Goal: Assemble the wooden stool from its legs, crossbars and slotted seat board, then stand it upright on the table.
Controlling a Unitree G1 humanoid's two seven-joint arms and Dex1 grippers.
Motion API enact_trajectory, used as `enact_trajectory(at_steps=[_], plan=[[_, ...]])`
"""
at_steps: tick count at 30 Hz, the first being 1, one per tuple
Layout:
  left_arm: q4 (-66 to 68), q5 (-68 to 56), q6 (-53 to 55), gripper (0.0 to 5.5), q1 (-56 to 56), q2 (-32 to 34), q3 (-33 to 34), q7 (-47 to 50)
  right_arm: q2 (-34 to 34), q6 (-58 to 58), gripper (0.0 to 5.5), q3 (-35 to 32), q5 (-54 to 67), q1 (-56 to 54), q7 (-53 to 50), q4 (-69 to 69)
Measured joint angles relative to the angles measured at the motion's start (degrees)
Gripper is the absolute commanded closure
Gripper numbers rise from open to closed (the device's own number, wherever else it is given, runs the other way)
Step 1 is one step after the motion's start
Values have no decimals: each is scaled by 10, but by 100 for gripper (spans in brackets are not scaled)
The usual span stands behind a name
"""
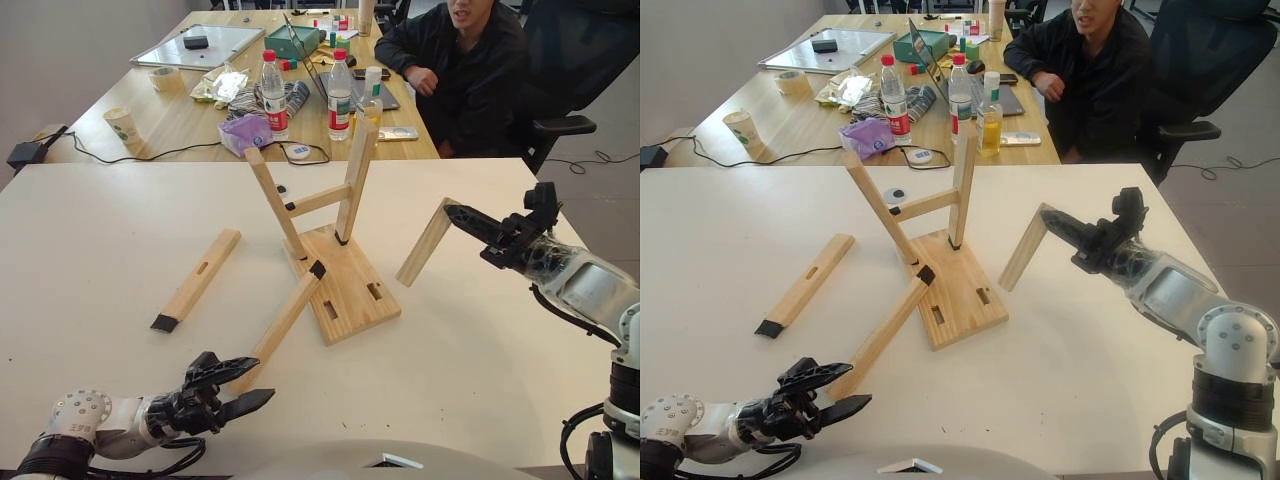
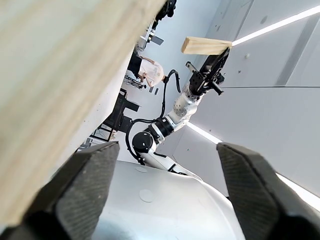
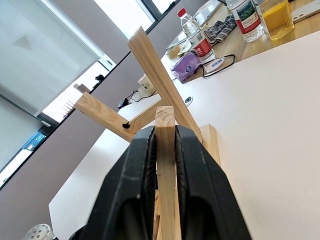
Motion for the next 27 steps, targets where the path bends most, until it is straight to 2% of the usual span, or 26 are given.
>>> enact_trajectory(at_steps=[6, 8, 11, 13, 16, 21, 27], plan=[[-26, -22, -1, 20, 4, 1, 21, 37, 0, 0, 512, -1, 0, 4, 0, -1], [-54, -54, -3, 10, -1, 16, 31, 40, 0, 0, 512, -2, 1, 6, 0, -2], [-105, -107, -9, 10, -69, 69, 43, 28, 1, -2, 512, -4, 0, 12, 0, -8], [-124, -110, -33, 10, -108, 71, 46, 36, 2, -6, 512, -5, 0, 20, -2, -11], [-183, 17, -160, 10, -189, 32, 77, 88, 4, -12, 512, -8, 0, 26, -5, -22], [-228, 250, -325, 10, -201, -22, 77, 107, 4, -17, 512, -9, 0, 32, -11, -26], [-279, 348, -342, 10, -166, -32, 44, 51, 4, -26, 512, -9, 0, 31, -11, -25]])
